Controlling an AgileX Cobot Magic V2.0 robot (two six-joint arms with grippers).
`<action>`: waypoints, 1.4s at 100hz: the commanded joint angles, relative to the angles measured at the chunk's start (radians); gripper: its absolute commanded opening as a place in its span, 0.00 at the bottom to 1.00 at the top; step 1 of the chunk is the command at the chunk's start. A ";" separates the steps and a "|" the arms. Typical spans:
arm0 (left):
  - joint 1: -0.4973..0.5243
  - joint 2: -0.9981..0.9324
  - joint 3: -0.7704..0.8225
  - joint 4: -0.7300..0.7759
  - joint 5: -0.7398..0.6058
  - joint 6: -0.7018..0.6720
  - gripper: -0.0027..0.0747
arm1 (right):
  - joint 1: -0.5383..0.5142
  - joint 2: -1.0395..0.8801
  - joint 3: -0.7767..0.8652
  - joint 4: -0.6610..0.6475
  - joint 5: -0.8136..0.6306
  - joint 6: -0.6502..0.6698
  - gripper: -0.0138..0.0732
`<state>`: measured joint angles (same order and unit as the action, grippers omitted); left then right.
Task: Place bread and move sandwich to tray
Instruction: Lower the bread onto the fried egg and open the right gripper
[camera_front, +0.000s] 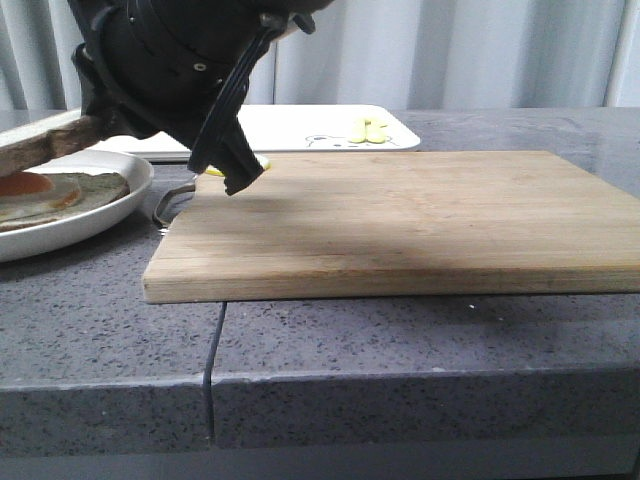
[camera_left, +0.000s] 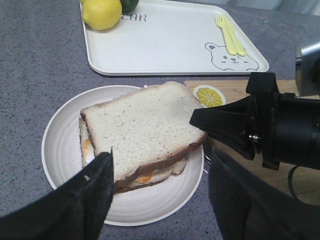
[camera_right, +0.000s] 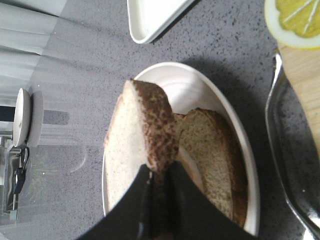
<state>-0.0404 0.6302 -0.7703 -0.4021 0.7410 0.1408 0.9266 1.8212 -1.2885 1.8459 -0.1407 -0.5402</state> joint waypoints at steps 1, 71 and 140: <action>0.002 0.005 -0.035 -0.026 -0.060 0.001 0.53 | 0.003 -0.048 -0.039 0.030 0.017 -0.006 0.09; 0.002 0.005 -0.035 -0.026 -0.060 0.001 0.53 | 0.012 -0.048 -0.036 0.025 0.005 -0.120 0.55; 0.002 0.005 -0.035 -0.026 -0.060 0.001 0.53 | 0.010 -0.071 -0.026 0.005 -0.049 -0.251 0.65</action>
<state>-0.0404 0.6302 -0.7703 -0.4021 0.7410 0.1408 0.9371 1.8250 -1.2885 1.8459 -0.1864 -0.7546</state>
